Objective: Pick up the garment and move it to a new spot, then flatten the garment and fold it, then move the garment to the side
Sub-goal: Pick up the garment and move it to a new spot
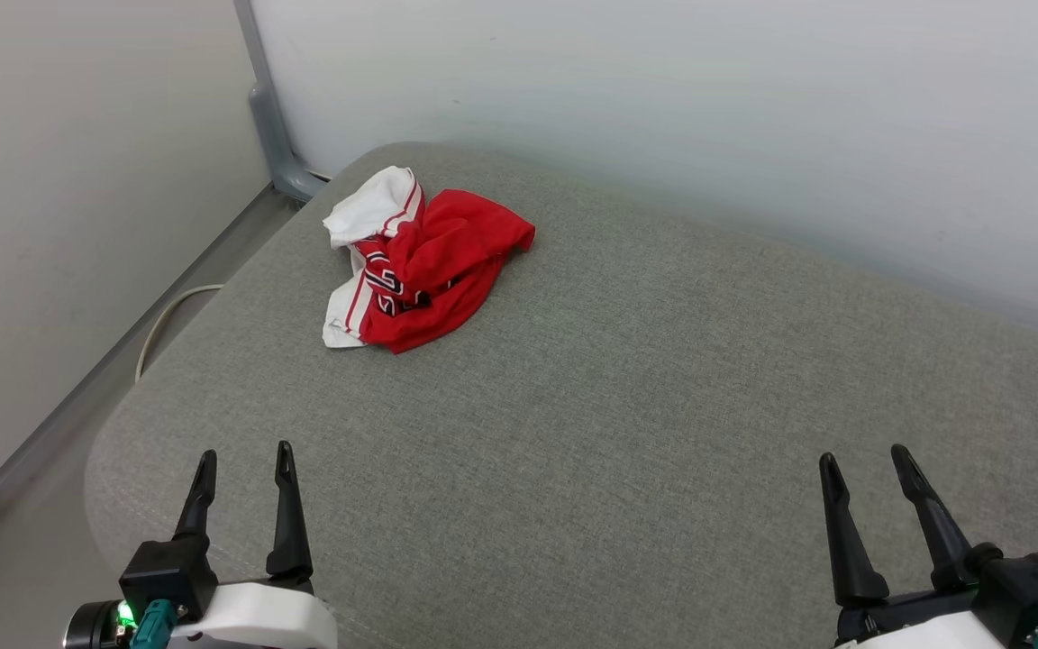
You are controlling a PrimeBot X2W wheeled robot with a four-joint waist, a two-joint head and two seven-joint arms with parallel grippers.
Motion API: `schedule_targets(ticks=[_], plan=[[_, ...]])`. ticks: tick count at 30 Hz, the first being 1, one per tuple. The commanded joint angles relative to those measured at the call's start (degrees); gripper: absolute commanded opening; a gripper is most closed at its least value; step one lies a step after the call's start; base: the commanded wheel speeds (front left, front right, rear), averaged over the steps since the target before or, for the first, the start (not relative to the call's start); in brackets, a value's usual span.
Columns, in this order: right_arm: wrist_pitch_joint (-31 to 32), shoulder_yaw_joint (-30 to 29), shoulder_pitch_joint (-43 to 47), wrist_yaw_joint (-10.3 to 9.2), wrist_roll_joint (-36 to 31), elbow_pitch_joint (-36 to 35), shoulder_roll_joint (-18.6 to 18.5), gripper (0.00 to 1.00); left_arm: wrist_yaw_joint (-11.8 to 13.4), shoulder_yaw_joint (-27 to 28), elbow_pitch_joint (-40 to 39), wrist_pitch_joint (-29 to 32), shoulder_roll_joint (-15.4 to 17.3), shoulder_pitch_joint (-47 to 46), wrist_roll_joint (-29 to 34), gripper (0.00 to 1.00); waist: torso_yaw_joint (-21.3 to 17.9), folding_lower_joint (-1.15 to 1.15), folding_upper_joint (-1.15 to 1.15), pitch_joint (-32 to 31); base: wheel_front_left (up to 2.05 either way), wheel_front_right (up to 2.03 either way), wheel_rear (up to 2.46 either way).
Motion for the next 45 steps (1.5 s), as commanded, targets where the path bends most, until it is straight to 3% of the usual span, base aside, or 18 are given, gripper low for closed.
schedule_targets(ticks=[1,8,18,23,30,34,45], plan=[[-0.18,0.20,0.30,-0.04,-0.26,0.12,0.14,1.00,-0.18,0.29,-0.13,-0.18,-0.09,-0.05,-0.14,1.00,0.02,0.00,0.00,0.01,0.00,0.00,0.00],[-0.18,0.60,-0.51,-0.04,-0.86,-0.11,0.14,1.00,-1.15,1.28,-0.09,-0.18,-0.08,-2.19,-0.52,1.00,-1.26,0.00,0.00,0.77,0.00,0.00,0.00],[-0.18,0.66,-3.16,-0.04,-3.11,-2.06,0.13,1.00,-5.99,9.46,1.94,-0.17,1.38,-14.40,-3.10,1.00,-6.41,0.00,0.00,5.78,0.00,0.00,0.00],[-0.17,-0.11,-5.86,-0.05,-5.13,-3.95,0.13,1.00,-8.39,12.07,5.66,-0.17,6.13,-26.60,-4.33,1.00,-9.69,0.00,0.00,11.39,0.00,0.00,0.00],[-0.17,-1.05,-7.93,-0.05,-6.68,-5.87,0.13,1.00,-9.51,9.94,11.83,0.47,12.29,-37.68,-5.14,1.00,-11.61,0.00,0.00,16.58,0.00,0.00,0.00],[-0.17,-1.07,-9.07,-0.04,-8.02,-7.28,0.12,1.00,-9.85,7.57,16.92,5.04,15.65,-43.71,-8.08,1.00,-12.62,0.00,0.00,19.31,0.00,0.00,0.00],[-0.17,-1.30,-12.06,-0.05,-10.01,-10.73,-0.91,1.00,-9.90,-3.60,28.80,30.96,24.80,-53.92,-24.85,1.00,-14.96,0.00,0.00,25.81,0.00,0.00,0.00]])
